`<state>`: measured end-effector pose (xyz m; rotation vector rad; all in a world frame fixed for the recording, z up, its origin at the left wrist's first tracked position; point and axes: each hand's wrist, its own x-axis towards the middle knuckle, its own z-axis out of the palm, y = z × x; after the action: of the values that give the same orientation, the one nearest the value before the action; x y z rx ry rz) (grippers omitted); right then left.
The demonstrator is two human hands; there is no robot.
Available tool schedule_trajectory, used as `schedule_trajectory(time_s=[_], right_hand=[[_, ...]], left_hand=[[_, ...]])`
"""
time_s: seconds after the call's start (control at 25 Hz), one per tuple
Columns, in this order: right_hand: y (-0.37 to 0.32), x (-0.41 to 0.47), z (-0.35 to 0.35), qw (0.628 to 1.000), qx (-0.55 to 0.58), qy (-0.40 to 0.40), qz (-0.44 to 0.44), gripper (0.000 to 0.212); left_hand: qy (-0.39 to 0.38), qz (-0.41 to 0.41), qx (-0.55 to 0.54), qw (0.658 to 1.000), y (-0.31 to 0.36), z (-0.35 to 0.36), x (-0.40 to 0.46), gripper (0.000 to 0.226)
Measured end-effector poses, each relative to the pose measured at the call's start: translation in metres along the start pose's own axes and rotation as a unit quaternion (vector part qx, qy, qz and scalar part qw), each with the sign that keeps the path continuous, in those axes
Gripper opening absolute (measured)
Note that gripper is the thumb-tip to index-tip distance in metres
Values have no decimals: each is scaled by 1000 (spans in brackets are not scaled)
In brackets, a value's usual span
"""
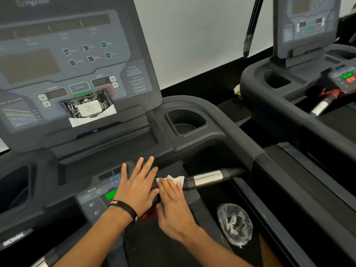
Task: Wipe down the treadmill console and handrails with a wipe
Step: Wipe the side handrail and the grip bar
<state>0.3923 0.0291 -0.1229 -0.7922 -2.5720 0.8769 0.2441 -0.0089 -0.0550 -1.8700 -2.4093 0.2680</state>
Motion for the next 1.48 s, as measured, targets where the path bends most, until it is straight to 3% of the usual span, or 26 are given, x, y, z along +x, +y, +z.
schedule_trajectory(time_s=[0.12, 0.24, 0.32, 0.4, 0.48, 0.56, 0.6, 0.76, 0.88, 1.0, 1.12, 1.2, 1.36, 1.4, 1.48], right_hand=[[37, 4, -29, 994, -47, 0, -103, 61], [95, 12, -63, 993, -99, 44, -56, 56], [97, 19, -62, 985, -148, 69, -47, 51], [72, 26, -52, 988, -100, 96, -66, 48], [42, 44, -62, 987, 26, 158, -27, 44], [30, 74, -76, 975, 32, 218, -13, 45], [30, 91, -78, 979, 1, 201, -30, 47], [43, 134, -54, 984, -170, -29, -44, 63], [46, 156, -64, 990, -98, -98, 7, 77], [40, 153, -70, 994, -61, -87, 16, 78], [47, 123, -57, 996, -86, 6, -23, 73], [66, 111, -61, 997, -78, 21, -20, 65], [61, 90, -79, 984, 142, 14, 108, 25], [51, 78, -75, 979, 175, 17, 102, 22], [36, 53, -61, 991, 130, -19, 31, 30]], left_hand=[[6, 0, -19, 1000, -4, 3, -4, 75], [-7, -15, -50, 999, -4, -2, -2, 77], [-20, -25, -54, 998, 0, -5, 1, 77], [-36, -38, -57, 997, 4, -7, 4, 81], [-49, -47, -62, 996, 6, -9, 5, 86], [-51, -54, -70, 995, 6, -10, 5, 89], [-53, -55, -71, 995, 6, -10, 5, 90], [-59, -52, -71, 994, 7, -11, 6, 90], [-64, -50, -72, 994, 6, -10, 8, 90], [-71, -53, -73, 993, 7, -8, 8, 90], [-81, -53, -69, 993, 7, -10, 10, 91], [-90, -51, -72, 992, 8, -13, 12, 91], [-82, -47, -82, 992, 7, -11, 9, 91], [-76, -46, -87, 992, 6, -9, 8, 90], [-67, -43, -95, 992, 5, -7, 6, 89]])
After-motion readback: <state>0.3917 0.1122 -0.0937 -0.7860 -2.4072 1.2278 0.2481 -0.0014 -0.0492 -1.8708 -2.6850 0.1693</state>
